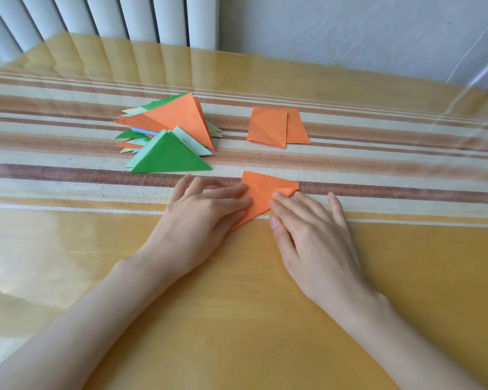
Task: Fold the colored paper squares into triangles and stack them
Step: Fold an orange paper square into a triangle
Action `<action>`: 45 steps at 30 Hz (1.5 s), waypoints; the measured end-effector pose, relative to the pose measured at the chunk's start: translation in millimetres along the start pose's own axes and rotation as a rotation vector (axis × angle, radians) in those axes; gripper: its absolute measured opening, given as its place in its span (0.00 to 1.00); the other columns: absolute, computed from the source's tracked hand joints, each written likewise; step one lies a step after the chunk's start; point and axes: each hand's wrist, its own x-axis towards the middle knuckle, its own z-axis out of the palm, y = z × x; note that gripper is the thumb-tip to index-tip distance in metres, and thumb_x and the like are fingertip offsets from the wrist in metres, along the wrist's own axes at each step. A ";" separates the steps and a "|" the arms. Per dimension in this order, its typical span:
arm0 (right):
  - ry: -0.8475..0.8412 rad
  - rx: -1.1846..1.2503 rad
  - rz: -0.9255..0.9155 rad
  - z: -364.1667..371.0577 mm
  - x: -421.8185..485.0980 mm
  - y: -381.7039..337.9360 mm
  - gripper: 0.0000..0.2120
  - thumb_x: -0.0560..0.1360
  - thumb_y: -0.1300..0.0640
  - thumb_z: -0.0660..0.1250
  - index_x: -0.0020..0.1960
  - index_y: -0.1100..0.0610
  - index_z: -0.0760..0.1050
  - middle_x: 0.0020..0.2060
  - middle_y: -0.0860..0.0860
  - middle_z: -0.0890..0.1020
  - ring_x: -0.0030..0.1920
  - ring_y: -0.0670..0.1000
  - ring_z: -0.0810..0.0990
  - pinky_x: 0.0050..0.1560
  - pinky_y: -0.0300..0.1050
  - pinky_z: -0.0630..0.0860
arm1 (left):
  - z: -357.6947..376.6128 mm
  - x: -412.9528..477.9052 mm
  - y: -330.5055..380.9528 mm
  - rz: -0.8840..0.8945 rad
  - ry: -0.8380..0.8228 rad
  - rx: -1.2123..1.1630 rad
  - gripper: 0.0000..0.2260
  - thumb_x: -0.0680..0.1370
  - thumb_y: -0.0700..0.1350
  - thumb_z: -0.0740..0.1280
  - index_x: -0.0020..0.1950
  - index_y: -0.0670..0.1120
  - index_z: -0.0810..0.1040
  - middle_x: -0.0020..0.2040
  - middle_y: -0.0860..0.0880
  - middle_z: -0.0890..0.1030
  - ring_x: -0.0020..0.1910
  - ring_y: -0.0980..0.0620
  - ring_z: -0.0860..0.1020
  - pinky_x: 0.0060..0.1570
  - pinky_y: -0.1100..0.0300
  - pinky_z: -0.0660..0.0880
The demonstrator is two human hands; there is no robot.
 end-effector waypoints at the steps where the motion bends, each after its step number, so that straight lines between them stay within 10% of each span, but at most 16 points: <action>1: 0.008 -0.013 0.015 0.1 0.2 0.6 0.21 0.80 0.49 0.52 0.61 0.55 0.79 0.61 0.48 0.80 0.62 0.52 0.75 0.69 0.53 0.54 | 0.2 -0.2 -1.2 -0.001 0.004 -0.019 0.19 0.78 0.58 0.55 0.59 0.55 0.82 0.63 0.56 0.79 0.58 0.48 0.74 0.63 0.54 0.62; 16: 0.147 -0.156 0.123 -0.7 -1.8 -0.4 0.15 0.77 0.53 0.59 0.56 0.57 0.81 0.56 0.49 0.83 0.48 0.58 0.74 0.57 0.52 0.65 | -0.8 -1.1 -6.1 -0.045 -0.066 -0.148 0.23 0.75 0.62 0.53 0.64 0.58 0.78 0.66 0.64 0.71 0.64 0.55 0.66 0.65 0.59 0.56; 21: 0.193 -0.068 0.171 -1.2 -1.1 2.8 0.13 0.75 0.55 0.61 0.55 0.60 0.76 0.41 0.52 0.83 0.51 0.59 0.74 0.57 0.52 0.64 | -2.3 3.0 -8.5 -0.030 -0.087 -0.180 0.23 0.75 0.55 0.51 0.63 0.58 0.78 0.66 0.64 0.72 0.62 0.54 0.66 0.64 0.59 0.55; 26: 0.089 0.003 -0.001 0.6 2.2 1.2 0.21 0.77 0.53 0.59 0.66 0.61 0.74 0.62 0.53 0.78 0.61 0.56 0.69 0.64 0.57 0.68 | -5.7 16.7 -27.1 0.057 -0.118 -0.187 0.20 0.77 0.44 0.55 0.62 0.56 0.79 0.61 0.67 0.73 0.52 0.54 0.66 0.57 0.60 0.58; 45: -0.073 0.298 -0.122 -8.3 2.2 -15.1 0.22 0.77 0.49 0.58 0.70 0.51 0.71 0.60 0.51 0.74 0.62 0.53 0.66 0.68 0.49 0.61 | -2.7 14.9 -29.5 0.078 -0.066 -0.190 0.20 0.78 0.49 0.53 0.63 0.55 0.79 0.60 0.67 0.74 0.53 0.52 0.68 0.57 0.59 0.60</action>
